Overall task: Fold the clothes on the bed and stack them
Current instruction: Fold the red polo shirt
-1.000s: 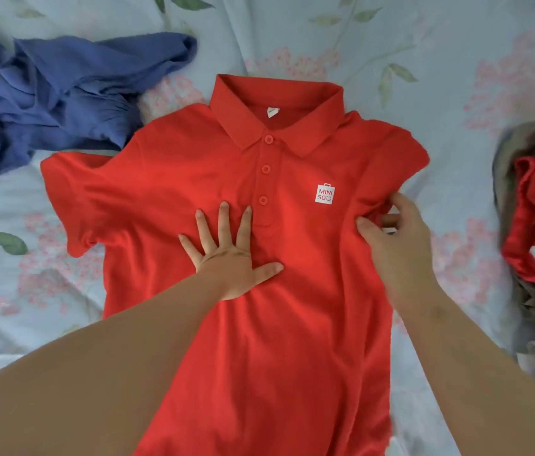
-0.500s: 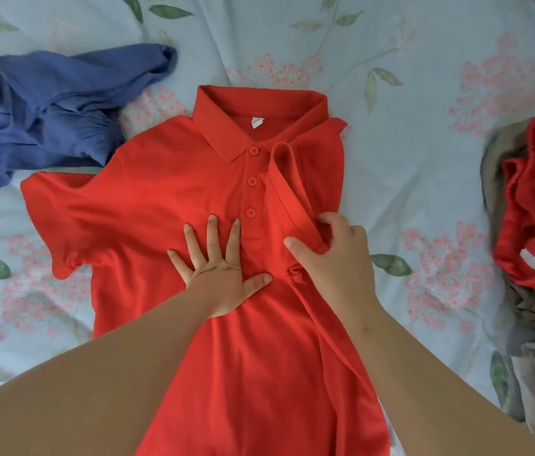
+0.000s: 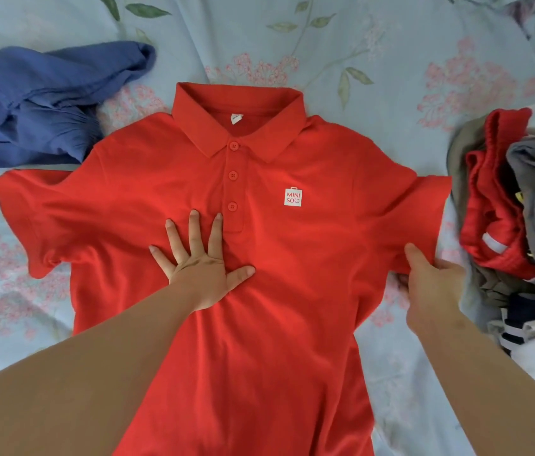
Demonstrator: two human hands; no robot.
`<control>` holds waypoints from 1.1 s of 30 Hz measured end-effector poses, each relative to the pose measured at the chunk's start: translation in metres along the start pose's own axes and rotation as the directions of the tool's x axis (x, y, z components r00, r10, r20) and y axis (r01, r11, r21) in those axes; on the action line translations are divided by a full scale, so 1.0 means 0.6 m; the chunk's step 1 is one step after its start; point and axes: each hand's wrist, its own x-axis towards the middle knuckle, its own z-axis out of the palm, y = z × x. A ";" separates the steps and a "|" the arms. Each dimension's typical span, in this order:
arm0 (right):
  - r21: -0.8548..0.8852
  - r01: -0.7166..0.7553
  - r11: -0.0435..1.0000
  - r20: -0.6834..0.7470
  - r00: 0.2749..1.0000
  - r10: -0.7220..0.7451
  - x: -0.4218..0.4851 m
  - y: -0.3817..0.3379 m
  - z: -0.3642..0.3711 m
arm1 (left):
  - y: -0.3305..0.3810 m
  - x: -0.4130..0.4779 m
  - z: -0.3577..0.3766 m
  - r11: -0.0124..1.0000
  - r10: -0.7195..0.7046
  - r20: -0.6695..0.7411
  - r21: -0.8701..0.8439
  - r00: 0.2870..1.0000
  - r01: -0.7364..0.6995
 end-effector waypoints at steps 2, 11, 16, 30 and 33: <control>0.011 -0.007 1.000 0.057 0.998 0.006 -0.007 0.005 0.003 | -0.001 0.000 0.003 1.000 0.000 -0.016 -0.001 1.000 0.000; -0.077 0.142 0.987 0.322 0.940 -0.110 -0.098 0.079 -0.034 | -0.007 -0.058 0.074 0.995 0.053 -0.450 -0.053 0.891 -0.086; -0.510 0.465 0.724 0.553 0.822 -0.138 -0.142 0.159 -0.092 | -0.021 -0.144 0.178 0.980 0.193 -0.456 0.052 0.869 -0.190; -0.341 0.109 0.934 0.429 0.902 0.051 -0.220 0.241 -0.212 | -0.068 -0.246 0.234 0.948 0.317 -0.279 0.136 0.907 -0.289; -0.286 0.068 0.956 0.298 0.954 0.022 -0.233 0.259 -0.258 | -0.086 -0.276 0.244 0.937 0.345 -0.217 0.128 0.913 -0.324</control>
